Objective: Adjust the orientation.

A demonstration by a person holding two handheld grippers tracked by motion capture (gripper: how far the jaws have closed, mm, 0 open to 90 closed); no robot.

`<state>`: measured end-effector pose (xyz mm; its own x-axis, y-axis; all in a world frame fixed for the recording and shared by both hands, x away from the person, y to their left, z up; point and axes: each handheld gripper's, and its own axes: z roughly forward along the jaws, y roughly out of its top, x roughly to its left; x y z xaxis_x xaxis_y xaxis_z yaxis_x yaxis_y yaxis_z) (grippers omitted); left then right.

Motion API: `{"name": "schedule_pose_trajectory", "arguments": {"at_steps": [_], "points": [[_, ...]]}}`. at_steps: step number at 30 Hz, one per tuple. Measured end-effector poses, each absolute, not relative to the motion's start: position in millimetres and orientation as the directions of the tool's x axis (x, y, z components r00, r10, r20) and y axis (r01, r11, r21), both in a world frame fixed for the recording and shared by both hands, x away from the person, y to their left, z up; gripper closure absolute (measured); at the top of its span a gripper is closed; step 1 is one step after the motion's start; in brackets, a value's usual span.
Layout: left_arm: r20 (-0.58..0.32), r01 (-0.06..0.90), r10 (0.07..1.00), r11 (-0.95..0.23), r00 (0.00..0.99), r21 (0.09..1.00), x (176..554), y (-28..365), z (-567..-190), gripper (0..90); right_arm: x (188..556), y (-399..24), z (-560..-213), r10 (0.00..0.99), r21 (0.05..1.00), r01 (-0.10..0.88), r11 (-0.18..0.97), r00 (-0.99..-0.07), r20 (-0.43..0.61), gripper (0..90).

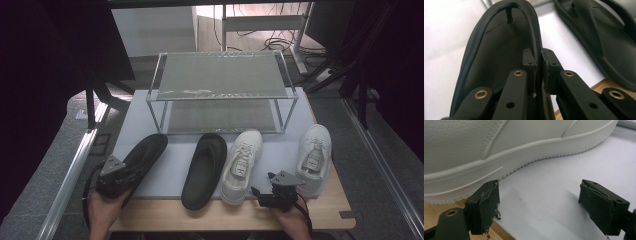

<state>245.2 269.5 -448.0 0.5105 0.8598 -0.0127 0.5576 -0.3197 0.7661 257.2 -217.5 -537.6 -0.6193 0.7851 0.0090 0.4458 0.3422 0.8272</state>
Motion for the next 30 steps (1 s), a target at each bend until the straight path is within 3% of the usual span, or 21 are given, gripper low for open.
{"name": "schedule_pose_trajectory", "arguments": {"at_steps": [11,30], "points": [[-0.010,0.537,0.831,-0.350,0.556,0.767,258.2,244.3,-450.6,81.8,257.2,-217.5,-537.6,0.785,0.827,0.446,0.342,-0.619,0.009,17.0],[-0.032,0.521,0.837,-0.310,0.547,0.795,296.5,217.7,-457.1,81.8,257.2,-217.5,-537.6,0.785,0.827,0.446,0.342,-0.619,0.010,17.1]]}}
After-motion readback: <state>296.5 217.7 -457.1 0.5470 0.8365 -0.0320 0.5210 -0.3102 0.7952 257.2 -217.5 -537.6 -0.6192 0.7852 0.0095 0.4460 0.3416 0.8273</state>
